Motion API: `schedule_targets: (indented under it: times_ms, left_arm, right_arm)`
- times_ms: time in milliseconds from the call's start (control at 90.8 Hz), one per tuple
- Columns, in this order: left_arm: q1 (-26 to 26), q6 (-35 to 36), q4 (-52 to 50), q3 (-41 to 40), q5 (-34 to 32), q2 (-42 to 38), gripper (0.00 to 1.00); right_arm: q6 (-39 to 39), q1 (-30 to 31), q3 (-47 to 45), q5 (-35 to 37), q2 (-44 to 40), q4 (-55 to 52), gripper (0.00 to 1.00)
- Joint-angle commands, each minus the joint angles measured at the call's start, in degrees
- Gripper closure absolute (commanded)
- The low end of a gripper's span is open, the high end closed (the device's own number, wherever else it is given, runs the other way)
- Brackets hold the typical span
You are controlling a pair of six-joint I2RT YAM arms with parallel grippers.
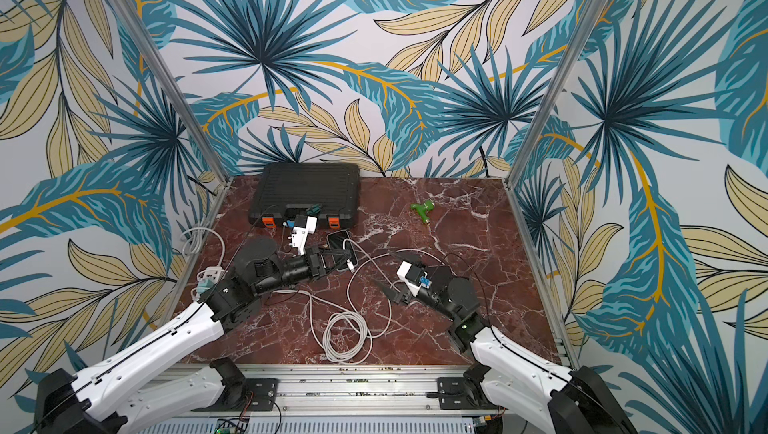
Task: Plug the charging cable into the phone
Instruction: Pick up the charging cable from the center of the board.
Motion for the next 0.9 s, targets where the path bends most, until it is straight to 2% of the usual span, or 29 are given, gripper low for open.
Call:
schedule_targets:
  times_ms: [0, 154, 308, 452, 595, 683, 892]
  left_arm:
    - [0.4, -7.3, 3.7, 2.0, 8.1, 2.6, 1.0]
    - [0.7, -8.5, 3.9, 4.6, 12.3, 6.3, 1.0]
    - [1.2, -13.9, 12.0, 4.7, 17.5, 10.2, 1.0]
    - [1.2, -16.3, 14.6, 5.3, 20.8, 13.0, 1.0]
    - [1.3, -16.9, 15.2, 5.2, 21.8, 13.8, 1.0]
    - [1.6, -17.3, 15.6, 5.2, 22.5, 14.2, 1.0]
    - [1.7, -17.7, 16.0, 5.0, 23.3, 14.7, 1.0]
  right_arm:
    - [-13.1, 0.3, 0.3, -4.2, 0.7, 10.5, 0.23]
    - [-18.2, 0.6, 3.4, -6.9, 4.6, 10.9, 0.33]
    - [-21.2, 0.7, 4.2, -8.0, 5.5, 8.6, 0.44]
    - [-21.8, 0.6, 3.8, -9.0, 6.1, 10.4, 0.51]
    - [-22.8, 0.7, 3.6, -9.1, 6.5, 11.8, 0.58]
    - [-22.3, 0.6, 3.5, -9.9, 6.7, 13.4, 0.65]
    - [-23.7, 0.6, 3.8, -10.4, 7.3, 12.6, 0.71]
